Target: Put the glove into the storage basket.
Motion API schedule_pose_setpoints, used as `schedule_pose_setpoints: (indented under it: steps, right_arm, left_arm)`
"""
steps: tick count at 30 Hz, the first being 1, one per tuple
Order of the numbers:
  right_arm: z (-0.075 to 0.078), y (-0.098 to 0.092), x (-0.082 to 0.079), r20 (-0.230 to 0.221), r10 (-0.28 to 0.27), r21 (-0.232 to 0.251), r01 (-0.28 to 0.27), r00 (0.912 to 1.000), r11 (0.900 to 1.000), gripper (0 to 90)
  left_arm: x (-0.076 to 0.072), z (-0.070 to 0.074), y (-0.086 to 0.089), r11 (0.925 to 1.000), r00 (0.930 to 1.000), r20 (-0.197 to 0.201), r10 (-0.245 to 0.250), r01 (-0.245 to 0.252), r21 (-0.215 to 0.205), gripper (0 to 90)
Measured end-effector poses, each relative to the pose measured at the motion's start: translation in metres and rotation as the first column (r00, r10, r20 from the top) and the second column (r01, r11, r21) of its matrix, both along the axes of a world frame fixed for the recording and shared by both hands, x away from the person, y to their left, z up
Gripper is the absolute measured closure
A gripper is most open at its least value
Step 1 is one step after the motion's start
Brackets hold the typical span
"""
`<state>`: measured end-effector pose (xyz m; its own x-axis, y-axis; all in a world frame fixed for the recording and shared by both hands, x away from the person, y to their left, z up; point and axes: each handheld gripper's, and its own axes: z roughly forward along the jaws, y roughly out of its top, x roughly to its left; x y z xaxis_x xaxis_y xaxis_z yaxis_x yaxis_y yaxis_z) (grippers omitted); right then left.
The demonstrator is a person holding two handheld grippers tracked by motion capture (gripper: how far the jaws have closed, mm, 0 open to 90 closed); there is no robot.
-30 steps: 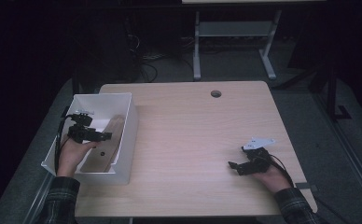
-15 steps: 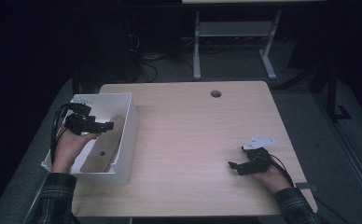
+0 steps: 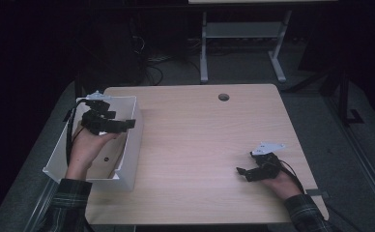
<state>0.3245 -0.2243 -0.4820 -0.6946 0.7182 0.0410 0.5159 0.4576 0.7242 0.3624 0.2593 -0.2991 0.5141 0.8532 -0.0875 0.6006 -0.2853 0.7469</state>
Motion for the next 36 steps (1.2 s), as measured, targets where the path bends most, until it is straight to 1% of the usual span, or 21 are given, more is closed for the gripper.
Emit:
schedule_pose_setpoints:
  steps: [2, 3, 5, 6, 7, 10, 13, 17, 21, 23, 24, 25, 27, 29, 31, 34, 36]
  right_arm:
    - [0.0, 0.0, 0.0, 0.0, 0.0, 0.0, 0.0, 1.0, 1.0, 13.2]
    - [0.0, 0.0, 0.0, 0.0, 0.0, 0.003, 0.0, 1.0, 1.0, 13.2]
    - [0.0, 0.0, 0.0, 0.0, 0.0, 0.003, 0.0, 1.0, 1.0, 13.2]
    - [0.0, 0.0, 0.0, 0.0, 0.0, 0.003, 0.0, 1.0, 1.0, 13.2]
    - [0.0, 0.0, 0.0, 0.0, 0.0, 0.003, 0.0, 1.0, 1.0, 13.2]
    - [0.0, 0.0, 0.0, -0.001, 0.001, 0.0, -0.001, 1.0, 1.0, 13.2]
    - [0.0, 0.0, 0.0, 0.003, 0.005, -0.001, -0.005, 1.0, 1.0, 13.2]
    - [0.0, 0.0, 0.0, 0.002, 0.005, -0.001, -0.005, 1.0, 1.0, 13.2]
    - [0.0, 0.0, 0.0, 0.002, 0.006, 0.0, -0.006, 1.0, 1.0, 13.2]
    - [0.0, 0.0, 0.0, 0.002, 0.006, -0.001, -0.006, 1.0, 1.0, 13.2]
    - [0.0, 0.0, 0.0, 0.003, 0.006, -0.001, -0.006, 1.0, 1.0, 13.2]
    - [0.0, 0.0, 0.0, 0.003, 0.006, -0.001, -0.006, 1.0, 1.0, 13.3]
    - [0.0, 0.0, 0.0, 0.003, 0.006, -0.001, -0.006, 1.0, 1.0, 13.2]
    - [0.0, 0.0, 0.0, 0.001, 0.008, -0.003, -0.008, 1.0, 1.0, 13.2]
    - [0.0, 0.0, 0.0, 0.002, 0.006, -0.001, -0.006, 1.0, 1.0, 13.2]
    - [0.0, 0.0, 0.0, 0.002, 0.007, -0.001, -0.007, 1.0, 1.0, 13.2]
    - [0.0, 0.0, 0.0, 0.003, 0.008, -0.001, -0.008, 1.0, 1.0, 13.2]
  left_arm:
    - [-0.001, 0.001, -0.01, 0.9998, 0.9998, 0.005, -0.017, 0.017, -0.008, 14.2]
    - [-0.002, 0.002, -0.016, 0.9993, 0.9993, 0.009, -0.036, 0.036, -0.01, 14.2]
    - [-0.003, 0.002, -0.027, 0.9981, 0.9983, 0.013, -0.056, 0.057, -0.024, 14.2]
    - [-0.003, 0.002, -0.031, 0.9975, 0.9977, 0.014, -0.067, 0.067, -0.024, 14.3]
    - [-0.003, 0.002, -0.038, 0.9962, 0.9965, 0.013, -0.083, 0.083, -0.025, 14.2]
    - [-0.004, -0.001, -0.053, 0.9933, 0.9937, 0.008, -0.112, 0.112, -0.03, 14.2]
    - [-0.006, -0.007, -0.069, 0.9888, 0.9892, 0.003, -0.146, 0.146, -0.03, 14.3]
    - [-0.008, -0.014, -0.086, 0.9841, 0.9847, -0.002, -0.174, 0.174, -0.033, 14.3]
    - [-0.01, -0.025, -0.102, 0.9789, 0.979, -0.011, -0.204, 0.203, -0.02, 14.4]
    - [-0.01, -0.03, -0.107, 0.9759, 0.9758, -0.014, -0.218, 0.218, -0.014, 14.4]
    - [-0.011, -0.032, -0.11, 0.9756, 0.9756, -0.013, -0.219, 0.219, -0.017, 14.5]
    - [-0.011, -0.036, -0.113, 0.9732, 0.973, -0.018, -0.23, 0.23, -0.01, 14.5]
    - [-0.012, -0.042, -0.118, 0.9706, 0.9704, -0.021, -0.241, 0.241, -0.008, 14.6]
    - [-0.013, -0.048, -0.122, 0.9687, 0.9681, -0.035, -0.248, 0.248, -0.004, 14.6]
    - [-0.015, -0.054, -0.126, 0.9652, 0.9644, -0.043, -0.261, 0.262, 0.004, 14.7]
    - [-0.017, -0.064, -0.132, 0.9601, 0.9594, -0.044, -0.278, 0.279, 0.015, 14.7]
    - [-0.018, -0.069, -0.135, 0.9554, 0.9551, -0.044, -0.293, 0.294, 0.025, 14.7]
